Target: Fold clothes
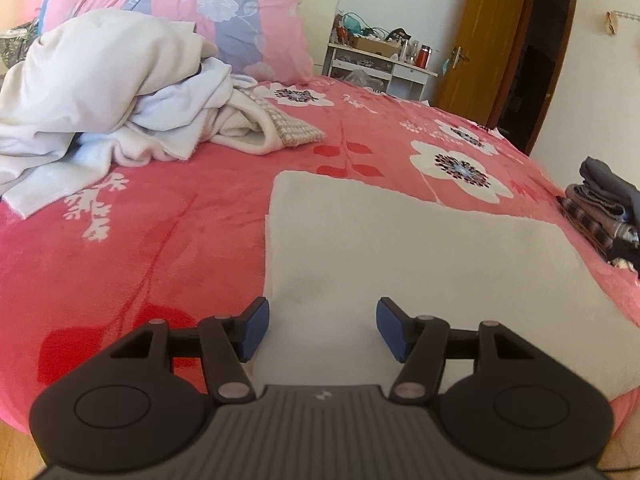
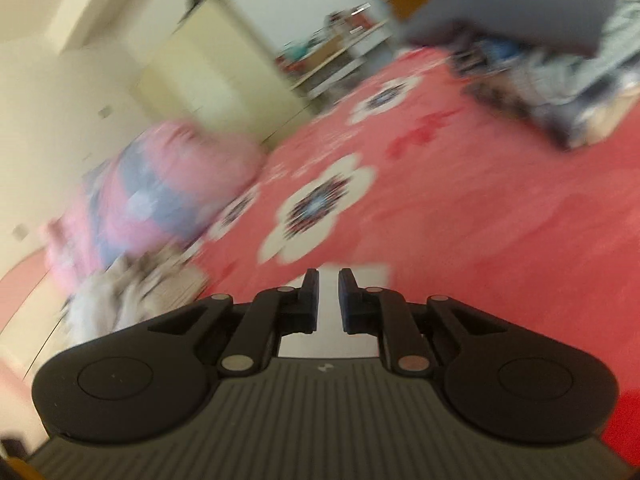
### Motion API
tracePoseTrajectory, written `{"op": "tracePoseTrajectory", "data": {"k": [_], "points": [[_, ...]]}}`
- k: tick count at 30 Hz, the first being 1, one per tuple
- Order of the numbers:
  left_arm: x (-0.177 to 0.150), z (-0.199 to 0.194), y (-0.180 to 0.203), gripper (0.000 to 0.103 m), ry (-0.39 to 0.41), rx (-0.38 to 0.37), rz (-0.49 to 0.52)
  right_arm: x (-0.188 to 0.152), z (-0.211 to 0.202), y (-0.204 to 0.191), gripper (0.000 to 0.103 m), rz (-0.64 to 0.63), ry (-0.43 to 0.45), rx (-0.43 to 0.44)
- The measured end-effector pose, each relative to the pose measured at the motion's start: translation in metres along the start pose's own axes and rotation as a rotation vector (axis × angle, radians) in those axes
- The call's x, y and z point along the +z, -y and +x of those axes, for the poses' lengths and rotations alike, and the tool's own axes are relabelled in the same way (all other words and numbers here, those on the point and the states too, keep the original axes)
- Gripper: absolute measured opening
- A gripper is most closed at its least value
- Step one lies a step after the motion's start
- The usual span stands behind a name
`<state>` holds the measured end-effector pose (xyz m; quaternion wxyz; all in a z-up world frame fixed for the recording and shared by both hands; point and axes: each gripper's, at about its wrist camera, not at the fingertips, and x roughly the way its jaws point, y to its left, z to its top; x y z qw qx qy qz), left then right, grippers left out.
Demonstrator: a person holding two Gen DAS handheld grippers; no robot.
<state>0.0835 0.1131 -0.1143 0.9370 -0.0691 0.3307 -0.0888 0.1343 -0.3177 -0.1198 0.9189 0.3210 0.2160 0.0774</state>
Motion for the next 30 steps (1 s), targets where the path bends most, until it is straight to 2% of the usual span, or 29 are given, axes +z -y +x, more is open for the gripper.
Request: {"op": "tracePoseTrajectory", "data": {"k": [2, 3, 5, 8, 10, 12, 14, 15, 16, 17, 19, 22, 25, 27, 30], "points": [[0.001, 0.002, -0.001, 0.061, -0.011, 0.006, -0.006, -0.01, 0.012, -0.004, 0.011, -0.029, -0.098, 0.042], [0.001, 0.003, -0.002, 0.061, -0.018, 0.014, -0.01, -0.015, 0.02, -0.002, 0.011, -0.029, -0.14, 0.013], [0.003, 0.0, -0.004, 0.061, -0.012, 0.029, -0.023, -0.023, 0.033, 0.01, 0.01, -0.015, -0.169, -0.152], [0.007, -0.016, -0.011, 0.061, 0.032, 0.034, -0.047, -0.019, 0.006, 0.014, 0.013, 0.052, -0.046, -0.176], [0.007, -0.029, -0.014, 0.061, 0.066, 0.01, -0.042, -0.021, -0.023, 0.002, 0.013, 0.036, 0.017, -0.12], [0.004, -0.037, -0.01, 0.064, 0.064, -0.014, -0.002, -0.029, -0.049, -0.02, 0.013, -0.054, 0.025, -0.077], [-0.003, -0.03, -0.007, 0.07, -0.032, -0.043, 0.026, -0.046, -0.059, -0.039, 0.013, -0.174, -0.032, -0.031], [-0.007, -0.025, -0.005, 0.069, -0.084, -0.058, 0.039, -0.055, -0.063, -0.048, 0.013, -0.234, -0.061, -0.008], [-0.012, -0.023, -0.007, 0.068, -0.101, -0.049, 0.027, -0.066, -0.063, -0.053, 0.013, -0.292, -0.103, 0.001], [-0.016, -0.021, -0.009, 0.065, -0.111, -0.034, 0.011, -0.076, -0.061, -0.056, 0.013, -0.345, -0.146, -0.008], [-0.017, -0.03, -0.018, 0.066, -0.079, -0.019, -0.038, -0.092, -0.055, -0.054, 0.013, -0.436, -0.204, -0.084], [-0.012, -0.051, -0.036, 0.068, -0.033, 0.016, -0.114, -0.091, -0.069, -0.045, 0.017, -0.379, -0.161, -0.28], [-0.013, -0.073, -0.057, 0.073, -0.001, 0.016, -0.178, -0.085, -0.106, -0.039, 0.019, -0.228, -0.042, -0.258], [-0.019, -0.084, -0.069, 0.076, 0.002, 0.001, -0.227, -0.087, -0.126, -0.039, 0.03, -0.149, 0.005, -0.234], [-0.032, -0.085, -0.079, 0.079, -0.046, -0.095, -0.314, -0.1, -0.139, -0.036, 0.043, 0.008, 0.015, -0.161]]}}
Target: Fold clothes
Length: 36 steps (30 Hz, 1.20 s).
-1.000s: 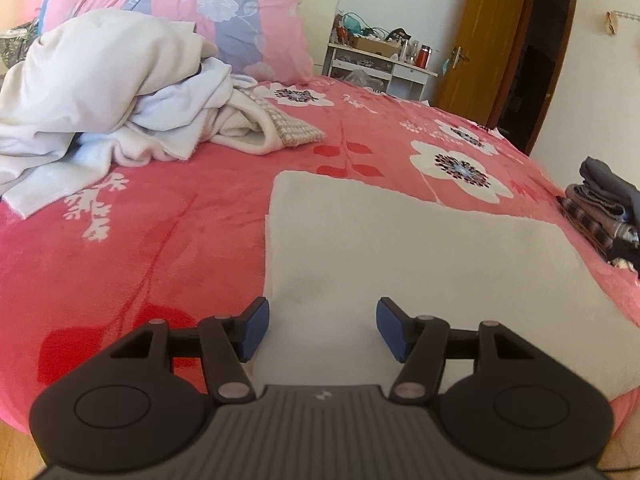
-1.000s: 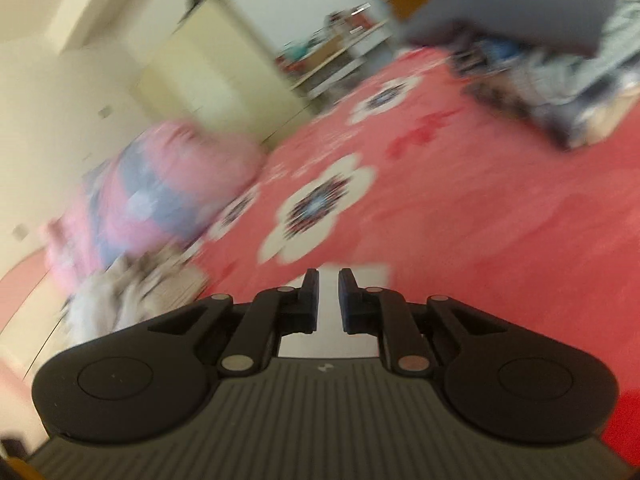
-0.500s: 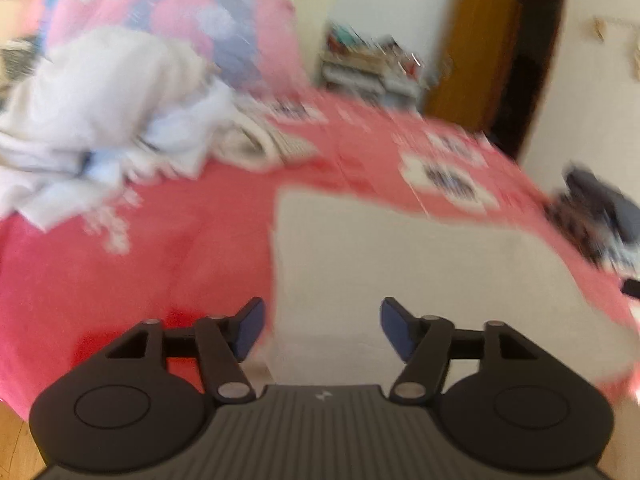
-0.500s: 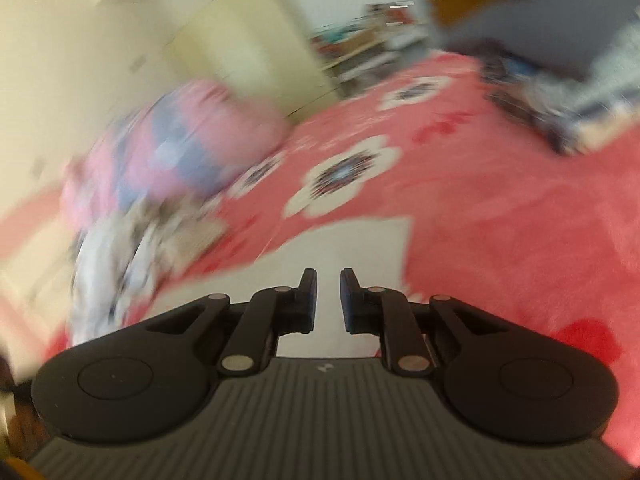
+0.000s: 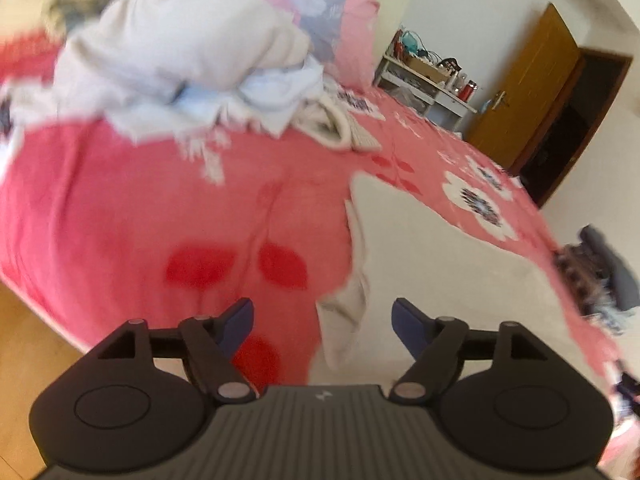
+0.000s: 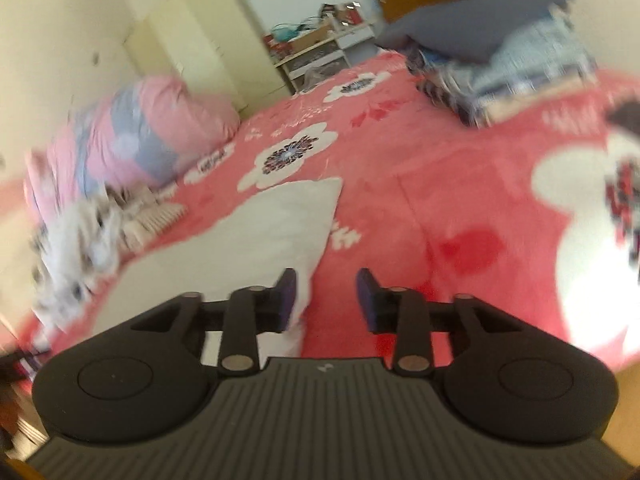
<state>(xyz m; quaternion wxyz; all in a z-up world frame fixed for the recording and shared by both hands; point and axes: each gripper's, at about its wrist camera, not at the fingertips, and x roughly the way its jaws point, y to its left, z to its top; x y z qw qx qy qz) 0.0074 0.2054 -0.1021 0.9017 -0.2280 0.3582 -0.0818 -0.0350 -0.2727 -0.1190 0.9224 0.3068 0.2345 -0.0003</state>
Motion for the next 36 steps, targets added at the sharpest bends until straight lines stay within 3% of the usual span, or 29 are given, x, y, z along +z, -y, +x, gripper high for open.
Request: {"op": "tracePoseTrajectory", "data": {"k": [5, 8, 11, 22, 29, 36], "points": [[-0.016, 0.028, -0.006, 0.079, -0.101, -0.135, -0.148, -0.029, 0.018, 0.008, 0.053, 0.308, -0.079, 0.198], [-0.017, 0.044, -0.004, 0.078, -0.107, -0.138, -0.176, -0.045, 0.032, 0.01, 0.054, 0.442, -0.124, 0.219], [-0.013, 0.054, -0.006, 0.077, -0.094, -0.143, -0.202, -0.049, 0.041, 0.014, 0.054, 0.501, -0.12, 0.18], [-0.013, 0.055, -0.009, 0.072, -0.053, -0.147, -0.227, -0.041, 0.061, 0.011, 0.053, 0.541, -0.121, 0.133], [-0.011, 0.045, -0.008, 0.038, 0.001, -0.093, -0.229, -0.044, 0.059, 0.018, 0.051, 0.589, -0.072, 0.139], [-0.009, 0.055, -0.001, 0.037, -0.031, -0.08, -0.185, -0.045, 0.067, 0.02, 0.045, 0.613, -0.03, 0.13]]}}
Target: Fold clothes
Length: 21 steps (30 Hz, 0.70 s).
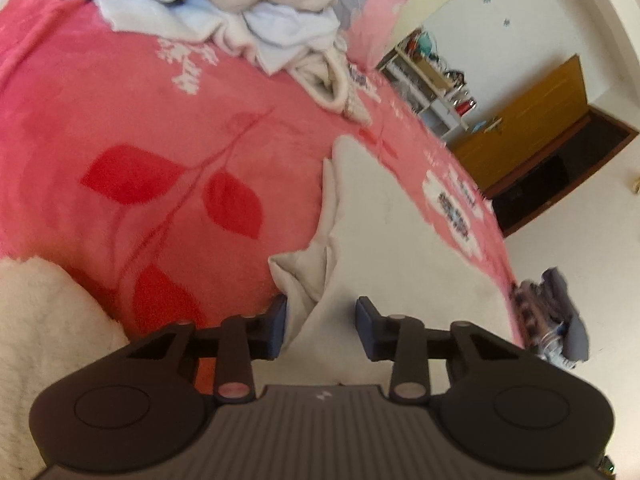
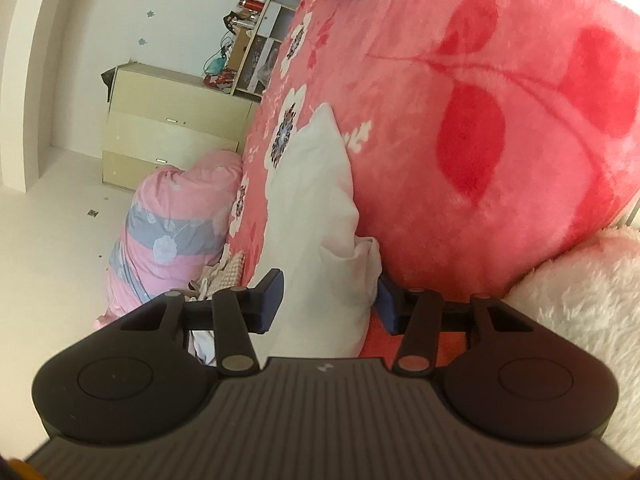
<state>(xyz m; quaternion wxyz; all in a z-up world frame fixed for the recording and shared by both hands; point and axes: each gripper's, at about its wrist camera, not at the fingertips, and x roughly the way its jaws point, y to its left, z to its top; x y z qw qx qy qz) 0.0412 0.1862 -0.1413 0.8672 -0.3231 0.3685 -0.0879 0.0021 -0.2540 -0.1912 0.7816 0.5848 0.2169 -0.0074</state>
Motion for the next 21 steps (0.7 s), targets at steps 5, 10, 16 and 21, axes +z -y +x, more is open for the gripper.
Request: {"op": "tracePoseTrajectory", "data": {"k": [5, 10, 16, 21], "points": [[-0.004, 0.0, 0.012, 0.019, 0.027, 0.031, 0.07, -0.003, 0.007, 0.002, 0.016, -0.005, 0.021, -0.013], [-0.005, 0.0, 0.017, 0.017, 0.034, 0.034, 0.089, -0.003, 0.009, 0.009, 0.016, 0.026, 0.034, -0.007], [-0.007, -0.004, 0.019, 0.009, 0.051, 0.037, 0.103, -0.002, 0.009, 0.006, 0.007, 0.002, 0.073, 0.008], [-0.008, -0.006, 0.019, 0.008, 0.055, 0.033, 0.114, 0.002, 0.013, -0.033, 0.005, -0.194, 0.099, -0.043]]}}
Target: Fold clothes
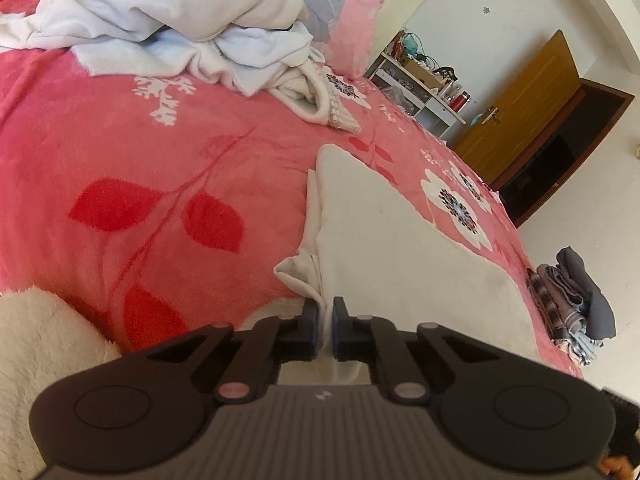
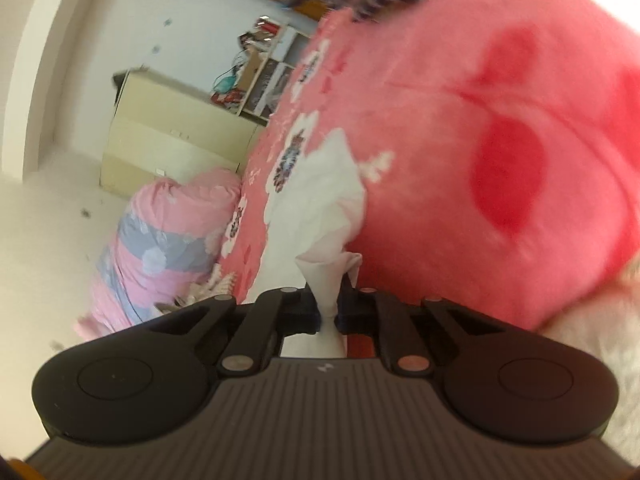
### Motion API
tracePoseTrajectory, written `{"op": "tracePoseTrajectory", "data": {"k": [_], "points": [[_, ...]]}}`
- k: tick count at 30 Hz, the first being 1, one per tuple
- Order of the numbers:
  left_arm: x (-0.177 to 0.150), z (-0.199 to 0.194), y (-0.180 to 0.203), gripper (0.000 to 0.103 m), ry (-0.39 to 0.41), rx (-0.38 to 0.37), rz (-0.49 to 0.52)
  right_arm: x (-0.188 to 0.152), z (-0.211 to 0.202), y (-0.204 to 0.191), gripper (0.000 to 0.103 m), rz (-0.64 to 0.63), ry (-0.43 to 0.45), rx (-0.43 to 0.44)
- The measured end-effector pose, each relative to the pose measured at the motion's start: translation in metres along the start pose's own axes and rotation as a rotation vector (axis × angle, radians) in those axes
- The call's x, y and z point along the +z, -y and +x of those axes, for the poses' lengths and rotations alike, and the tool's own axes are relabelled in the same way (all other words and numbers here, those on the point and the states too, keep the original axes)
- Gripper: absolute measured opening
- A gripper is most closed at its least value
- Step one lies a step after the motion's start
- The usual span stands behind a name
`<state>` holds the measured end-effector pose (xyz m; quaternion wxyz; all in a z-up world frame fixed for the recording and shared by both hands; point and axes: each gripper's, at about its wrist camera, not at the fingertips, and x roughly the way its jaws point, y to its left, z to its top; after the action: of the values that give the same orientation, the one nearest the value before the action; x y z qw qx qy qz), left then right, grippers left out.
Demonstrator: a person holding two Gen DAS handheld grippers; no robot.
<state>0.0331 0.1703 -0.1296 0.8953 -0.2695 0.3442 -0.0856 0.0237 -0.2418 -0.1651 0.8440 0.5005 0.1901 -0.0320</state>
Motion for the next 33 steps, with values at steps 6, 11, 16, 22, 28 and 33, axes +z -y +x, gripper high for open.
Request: {"op": "tracePoseTrajectory", "data": {"k": [6, 11, 16, 22, 28, 33], "points": [[0.001, -0.002, -0.01, 0.007, 0.006, -0.039, -0.022, 0.014, 0.029, -0.1, 0.005, -0.415, -0.056, 0.014], [0.0, -0.001, -0.016, 0.007, 0.01, -0.07, -0.035, -0.029, 0.066, -0.21, 0.005, -0.839, -0.243, 0.156], [-0.006, 0.0, -0.024, 0.007, 0.014, -0.097, -0.047, -0.156, 0.096, -0.27, 0.005, -1.298, -0.511, 0.279], [-0.009, 0.002, -0.036, 0.008, 0.013, -0.133, -0.051, -0.231, 0.103, -0.267, 0.005, -1.508, -0.606, 0.272], [-0.01, 0.003, -0.042, 0.008, 0.024, -0.173, -0.042, -0.24, 0.094, -0.285, 0.005, -1.563, -0.558, 0.274], [-0.01, -0.004, -0.05, 0.021, 0.018, -0.194, -0.049, -0.258, 0.104, -0.279, 0.007, -1.536, -0.607, 0.258]]}}
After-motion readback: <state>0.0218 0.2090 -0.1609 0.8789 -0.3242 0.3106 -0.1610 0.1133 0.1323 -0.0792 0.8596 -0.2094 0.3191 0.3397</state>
